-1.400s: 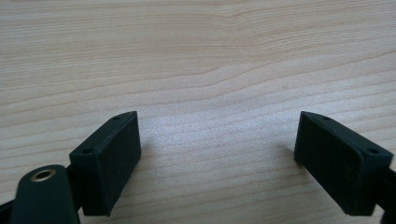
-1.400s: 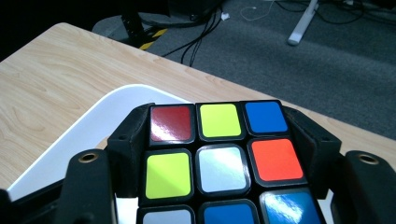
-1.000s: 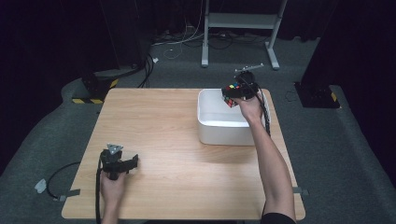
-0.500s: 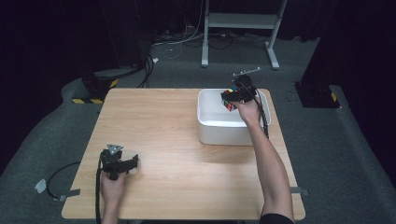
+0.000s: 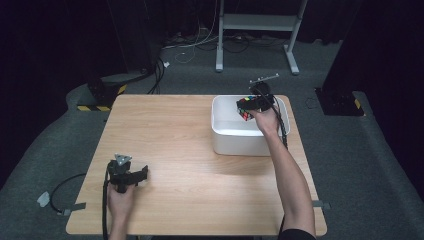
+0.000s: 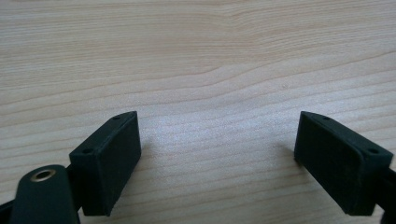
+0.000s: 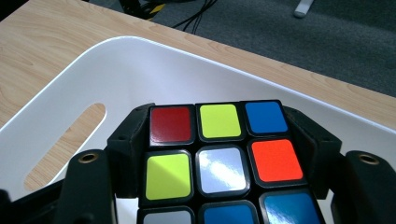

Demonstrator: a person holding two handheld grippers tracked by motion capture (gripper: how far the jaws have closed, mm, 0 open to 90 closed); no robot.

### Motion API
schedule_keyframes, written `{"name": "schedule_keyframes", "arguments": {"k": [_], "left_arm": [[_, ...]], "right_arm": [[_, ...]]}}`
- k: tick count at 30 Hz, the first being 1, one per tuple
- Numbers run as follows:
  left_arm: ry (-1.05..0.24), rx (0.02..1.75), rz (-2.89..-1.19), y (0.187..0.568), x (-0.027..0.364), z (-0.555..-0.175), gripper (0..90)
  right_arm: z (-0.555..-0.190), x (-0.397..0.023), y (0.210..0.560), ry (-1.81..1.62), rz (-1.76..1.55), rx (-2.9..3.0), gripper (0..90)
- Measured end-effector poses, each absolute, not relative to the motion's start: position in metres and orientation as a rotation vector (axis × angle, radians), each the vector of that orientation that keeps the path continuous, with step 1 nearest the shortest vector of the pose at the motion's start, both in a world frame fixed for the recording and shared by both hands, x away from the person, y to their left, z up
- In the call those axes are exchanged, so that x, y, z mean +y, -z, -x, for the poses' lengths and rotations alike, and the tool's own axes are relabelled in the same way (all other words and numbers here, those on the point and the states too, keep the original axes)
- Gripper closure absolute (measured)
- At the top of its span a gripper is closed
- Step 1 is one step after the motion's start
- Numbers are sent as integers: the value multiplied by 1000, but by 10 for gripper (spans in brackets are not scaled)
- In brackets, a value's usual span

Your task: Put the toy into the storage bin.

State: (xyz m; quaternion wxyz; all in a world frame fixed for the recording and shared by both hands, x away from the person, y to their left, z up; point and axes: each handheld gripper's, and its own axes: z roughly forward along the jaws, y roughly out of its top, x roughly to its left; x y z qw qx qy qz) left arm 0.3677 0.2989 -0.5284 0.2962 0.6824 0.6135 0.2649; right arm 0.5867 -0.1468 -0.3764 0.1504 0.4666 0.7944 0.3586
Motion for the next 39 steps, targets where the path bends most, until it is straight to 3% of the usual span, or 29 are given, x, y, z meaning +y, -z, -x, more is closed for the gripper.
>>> {"name": "schedule_keyframes", "arguments": {"k": [39], "left_arm": [[-701,1628,-1816,529,299,-368,145]], "right_arm": [[-562,-154,365,-1036,-1296,2277,333]]}}
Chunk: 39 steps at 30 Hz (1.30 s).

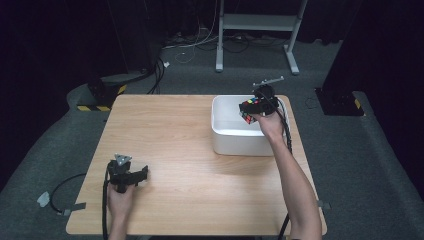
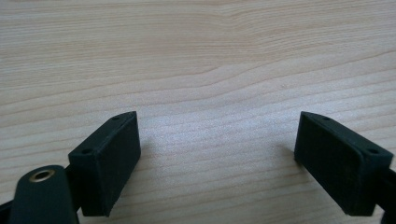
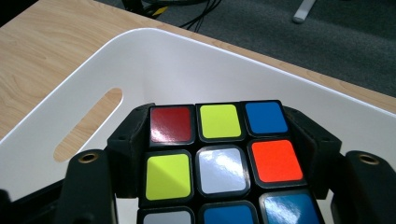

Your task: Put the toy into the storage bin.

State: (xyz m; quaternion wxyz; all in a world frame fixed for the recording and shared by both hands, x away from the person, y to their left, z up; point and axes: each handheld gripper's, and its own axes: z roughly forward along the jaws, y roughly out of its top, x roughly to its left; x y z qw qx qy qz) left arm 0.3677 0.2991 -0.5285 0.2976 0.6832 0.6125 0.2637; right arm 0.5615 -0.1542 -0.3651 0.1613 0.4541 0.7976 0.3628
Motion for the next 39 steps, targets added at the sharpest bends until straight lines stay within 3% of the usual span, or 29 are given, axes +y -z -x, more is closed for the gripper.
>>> {"name": "schedule_keyframes", "arguments": {"k": [39], "left_arm": [[-700,1626,-1821,528,299,-368,145]], "right_arm": [[-532,-166,363,-1118,-1263,2278,333]]}}
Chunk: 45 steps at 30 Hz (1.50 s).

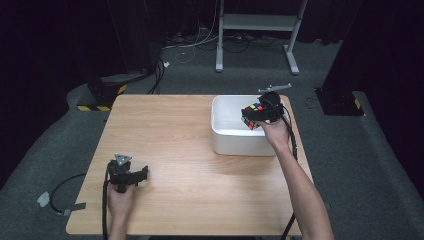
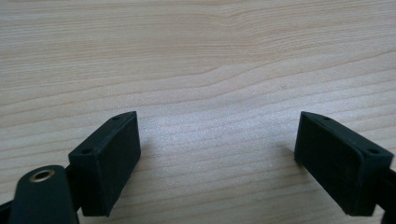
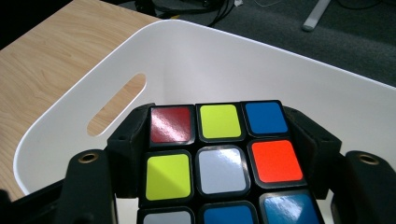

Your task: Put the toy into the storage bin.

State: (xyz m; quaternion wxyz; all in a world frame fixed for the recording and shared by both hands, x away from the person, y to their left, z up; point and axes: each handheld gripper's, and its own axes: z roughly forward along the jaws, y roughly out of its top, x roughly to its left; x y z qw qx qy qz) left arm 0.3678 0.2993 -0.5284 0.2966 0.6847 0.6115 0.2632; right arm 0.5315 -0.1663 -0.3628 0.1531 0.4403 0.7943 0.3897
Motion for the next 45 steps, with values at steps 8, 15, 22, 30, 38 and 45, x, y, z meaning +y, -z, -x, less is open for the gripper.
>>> {"name": "schedule_keyframes", "arguments": {"k": [8,15,22,30,38,45], "left_arm": [[-700,1625,-1819,529,299,-368,145],[-700,1626,-1824,528,299,-368,145],[-700,1626,-1821,528,299,-368,145],[-701,1626,-1823,528,299,-368,145],[-702,1625,-1824,528,299,-368,145],[-701,1626,-1823,528,299,-368,145]], "right_arm": [[-528,-169,366,-1124,-1265,2276,333],[-524,-171,368,-1138,-1264,2275,333],[-520,-173,368,-1147,-1256,2273,333],[-513,-174,370,-1137,-1244,2279,333],[-509,-175,372,-1132,-1243,2277,332],[-506,-176,374,-1132,-1248,2268,332]]}}
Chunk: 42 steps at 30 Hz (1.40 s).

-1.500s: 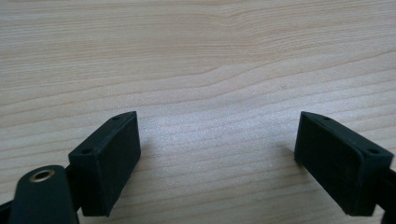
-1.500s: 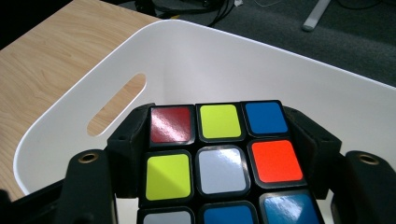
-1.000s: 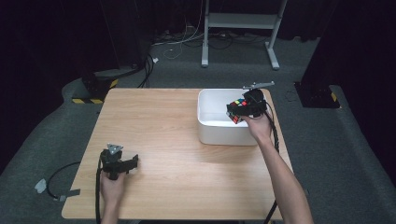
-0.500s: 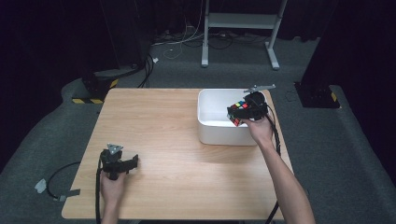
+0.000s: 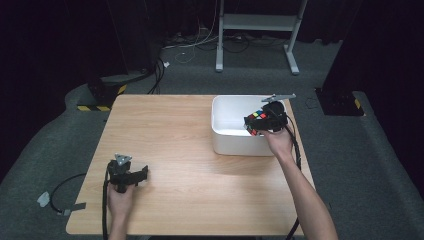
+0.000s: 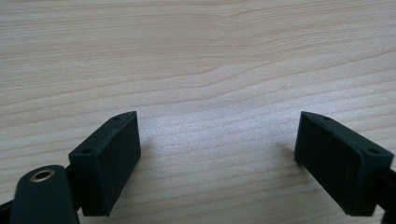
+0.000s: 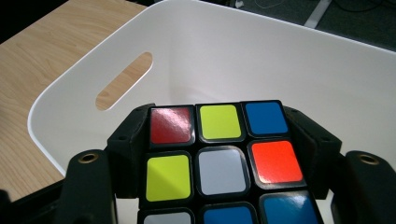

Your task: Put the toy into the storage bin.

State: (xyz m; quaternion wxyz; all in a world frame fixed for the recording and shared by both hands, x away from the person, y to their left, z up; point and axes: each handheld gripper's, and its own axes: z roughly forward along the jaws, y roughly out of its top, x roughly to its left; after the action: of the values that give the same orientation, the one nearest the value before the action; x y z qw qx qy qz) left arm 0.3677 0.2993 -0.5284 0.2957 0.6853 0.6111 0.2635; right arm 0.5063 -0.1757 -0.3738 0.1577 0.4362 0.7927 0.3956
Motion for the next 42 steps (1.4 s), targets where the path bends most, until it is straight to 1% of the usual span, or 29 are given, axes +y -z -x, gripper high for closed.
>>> {"name": "schedule_keyframes", "arguments": {"k": [19,42], "left_arm": [[-703,1625,-1825,528,299,-368,145],[-702,1626,-1824,528,299,-368,145]], "right_arm": [[-504,-182,381,-1128,-1280,2259,332],[-502,-186,378,-1180,-1276,2266,321]]}}
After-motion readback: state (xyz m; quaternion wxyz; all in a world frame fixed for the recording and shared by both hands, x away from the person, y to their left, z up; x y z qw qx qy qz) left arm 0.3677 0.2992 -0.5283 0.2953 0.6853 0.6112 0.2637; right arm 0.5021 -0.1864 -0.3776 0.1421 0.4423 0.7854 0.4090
